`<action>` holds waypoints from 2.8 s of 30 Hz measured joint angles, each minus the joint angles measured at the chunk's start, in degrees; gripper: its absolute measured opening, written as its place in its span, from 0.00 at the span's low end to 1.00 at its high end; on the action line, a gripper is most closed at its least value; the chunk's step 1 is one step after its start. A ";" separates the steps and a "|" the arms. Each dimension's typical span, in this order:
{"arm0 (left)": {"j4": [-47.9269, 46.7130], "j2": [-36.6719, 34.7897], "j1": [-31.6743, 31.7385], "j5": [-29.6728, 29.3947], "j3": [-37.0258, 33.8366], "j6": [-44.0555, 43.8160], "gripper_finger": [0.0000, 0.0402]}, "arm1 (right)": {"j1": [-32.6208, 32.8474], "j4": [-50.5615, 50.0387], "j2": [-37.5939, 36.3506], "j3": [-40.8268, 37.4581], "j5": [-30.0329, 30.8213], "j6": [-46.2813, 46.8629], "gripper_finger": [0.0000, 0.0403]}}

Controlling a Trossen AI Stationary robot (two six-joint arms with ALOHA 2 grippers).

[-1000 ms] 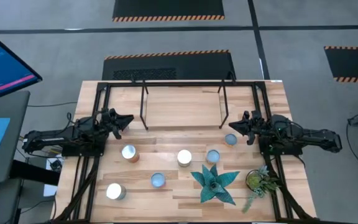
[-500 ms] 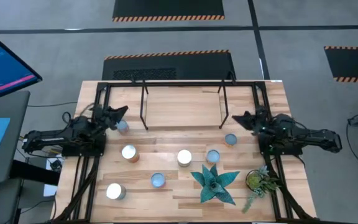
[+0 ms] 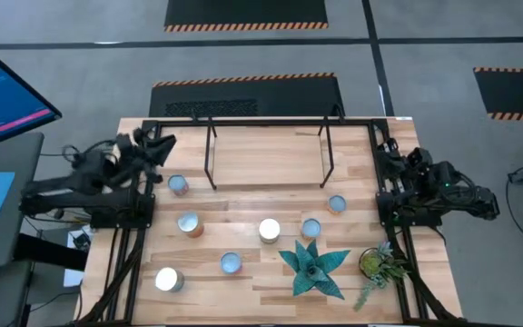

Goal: Pick and place cans onto a shelf
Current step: Put the canned beans on the shelf

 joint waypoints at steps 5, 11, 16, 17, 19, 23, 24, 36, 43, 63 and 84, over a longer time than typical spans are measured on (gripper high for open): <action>-40.51 12.12 0.02 -3.72 22.77 -6.49 0.13 | -0.04 -2.89 -0.02 0.27 0.00 1.43 0.09; -64.51 25.91 -0.01 14.80 35.69 -24.40 0.13 | -0.09 -7.89 0.00 0.35 0.32 1.81 0.09; -83.51 34.70 -0.02 27.28 35.54 -31.19 0.19 | -0.13 -10.83 0.00 0.35 1.48 1.87 0.09; -85.50 36.13 0.00 30.30 35.10 -31.57 0.21 | -0.12 -11.37 0.00 0.35 1.27 2.43 0.09; -86.59 38.71 -0.02 34.32 34.20 -31.86 0.26 | -0.04 -12.69 0.00 0.36 1.24 4.08 0.09; -81.16 42.41 -0.42 34.61 33.20 -33.29 0.36 | -0.04 -16.91 -0.04 0.38 1.22 5.75 0.09; -79.11 43.39 -0.73 33.92 32.95 -33.32 0.39 | -0.04 -17.90 -0.06 0.38 1.22 5.89 0.09; -76.31 52.59 -15.80 22.02 32.74 -39.77 0.54 | -0.04 -23.52 -0.08 0.42 1.20 7.39 0.09; -76.84 54.32 -25.07 17.50 32.71 -48.08 0.54 | -0.04 -23.23 -0.08 0.44 1.20 7.36 0.09; -67.52 53.76 -26.14 20.80 20.73 -58.05 0.50 | -0.04 -22.57 -0.08 0.46 1.01 12.33 0.09; -62.69 54.08 -26.08 19.98 20.60 -52.68 0.02 | -0.05 -22.65 -0.08 0.46 0.66 12.19 0.09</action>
